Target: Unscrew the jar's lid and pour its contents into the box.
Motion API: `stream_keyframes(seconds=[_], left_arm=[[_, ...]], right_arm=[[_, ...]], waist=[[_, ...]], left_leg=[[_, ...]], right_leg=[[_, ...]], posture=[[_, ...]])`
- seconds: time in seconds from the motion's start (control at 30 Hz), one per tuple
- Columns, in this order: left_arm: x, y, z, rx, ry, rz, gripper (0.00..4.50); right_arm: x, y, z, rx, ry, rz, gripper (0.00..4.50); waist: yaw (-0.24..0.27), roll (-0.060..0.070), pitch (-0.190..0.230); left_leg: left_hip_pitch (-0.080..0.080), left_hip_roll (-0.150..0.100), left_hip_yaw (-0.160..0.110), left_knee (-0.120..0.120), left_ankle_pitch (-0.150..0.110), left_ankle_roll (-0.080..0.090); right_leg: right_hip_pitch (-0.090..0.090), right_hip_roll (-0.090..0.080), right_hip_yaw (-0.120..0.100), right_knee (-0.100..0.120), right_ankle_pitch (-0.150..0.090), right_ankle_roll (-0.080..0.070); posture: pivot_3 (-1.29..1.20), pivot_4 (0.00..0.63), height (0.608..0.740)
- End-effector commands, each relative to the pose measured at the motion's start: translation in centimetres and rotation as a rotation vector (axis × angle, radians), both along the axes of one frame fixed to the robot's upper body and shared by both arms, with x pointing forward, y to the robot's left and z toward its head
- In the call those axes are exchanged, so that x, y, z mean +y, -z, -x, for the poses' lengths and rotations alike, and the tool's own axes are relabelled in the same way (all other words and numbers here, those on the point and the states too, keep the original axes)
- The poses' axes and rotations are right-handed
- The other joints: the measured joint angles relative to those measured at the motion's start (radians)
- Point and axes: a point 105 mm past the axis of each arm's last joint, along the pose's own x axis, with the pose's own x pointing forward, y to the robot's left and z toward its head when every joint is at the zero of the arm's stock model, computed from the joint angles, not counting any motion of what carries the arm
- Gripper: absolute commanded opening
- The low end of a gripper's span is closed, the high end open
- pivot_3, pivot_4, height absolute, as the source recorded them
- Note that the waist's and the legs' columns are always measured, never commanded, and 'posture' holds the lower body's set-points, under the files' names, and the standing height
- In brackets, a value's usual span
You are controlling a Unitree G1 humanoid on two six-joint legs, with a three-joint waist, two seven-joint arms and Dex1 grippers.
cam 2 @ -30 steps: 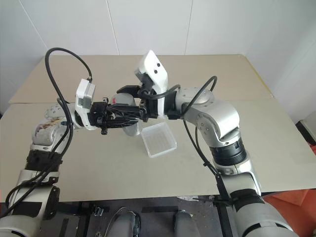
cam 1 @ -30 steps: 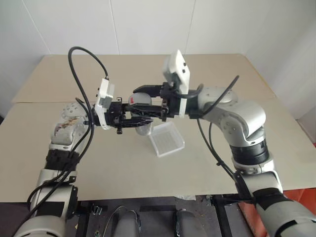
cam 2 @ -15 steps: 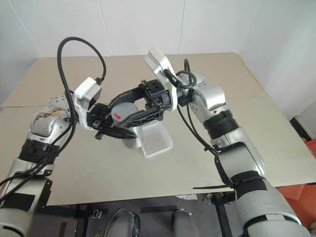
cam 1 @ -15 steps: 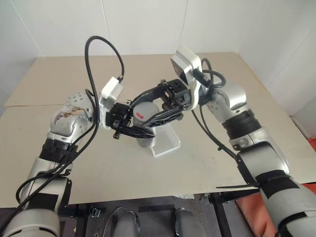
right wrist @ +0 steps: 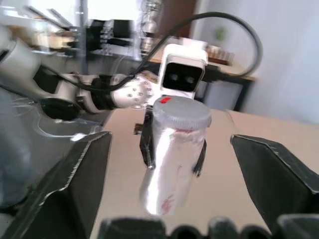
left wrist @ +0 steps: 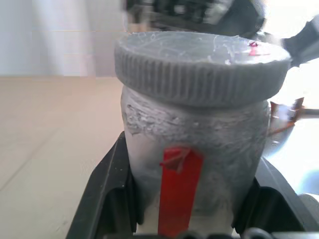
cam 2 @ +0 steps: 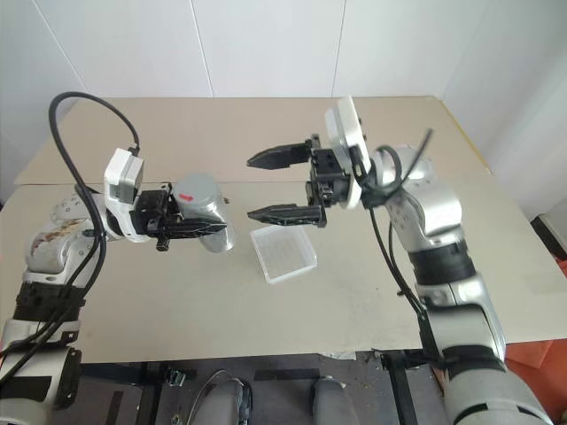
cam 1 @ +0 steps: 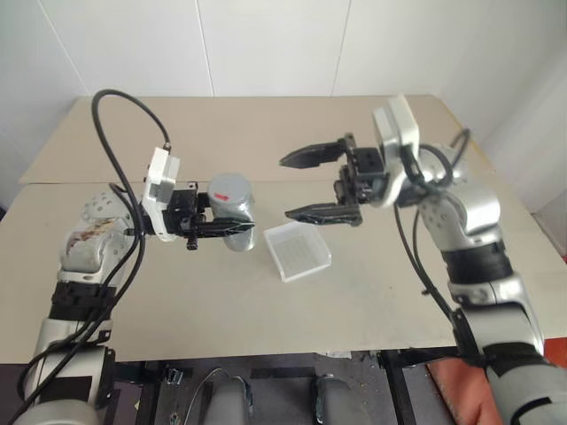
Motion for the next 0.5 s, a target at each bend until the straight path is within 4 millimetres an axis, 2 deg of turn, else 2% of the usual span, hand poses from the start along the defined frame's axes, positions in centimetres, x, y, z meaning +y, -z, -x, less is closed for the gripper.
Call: stream_keyframes(seconds=[0.03,0.23,0.5], left_arm=[[-0.6,-1.0,0.2,-0.062,-0.013,0.022,1.92],[-2.0,-0.9,0.0,-0.057,0.027,0.027,1.92],[-2.4,-1.4,-0.1,-0.070,0.056,0.016,1.92]], right_arm=[[2.1,-2.3,1.5,-0.027,0.099,-0.069,4.46],[6.5,-1.6,0.7,0.011,0.280,-0.040,4.46],[8.3,-1.8,-1.0,0.058,0.400,-0.064,4.46]], waist=[[-0.002,0.000,0.000],[-0.001,0.000,0.000],[0.003,0.000,0.000]], left_leg=[[0.001,0.000,0.000,0.000,0.000,0.000],[0.005,0.000,0.000,0.000,0.000,0.000],[0.001,0.000,0.000,0.000,0.000,0.000]], right_leg=[[0.000,0.000,0.000,0.000,0.000,0.000],[0.003,0.001,0.001,0.000,0.000,0.000],[0.002,0.000,0.000,0.000,0.000,0.000]], posture=[[0.00,0.150,0.740],[0.00,0.150,0.740],[0.00,0.150,0.740]])
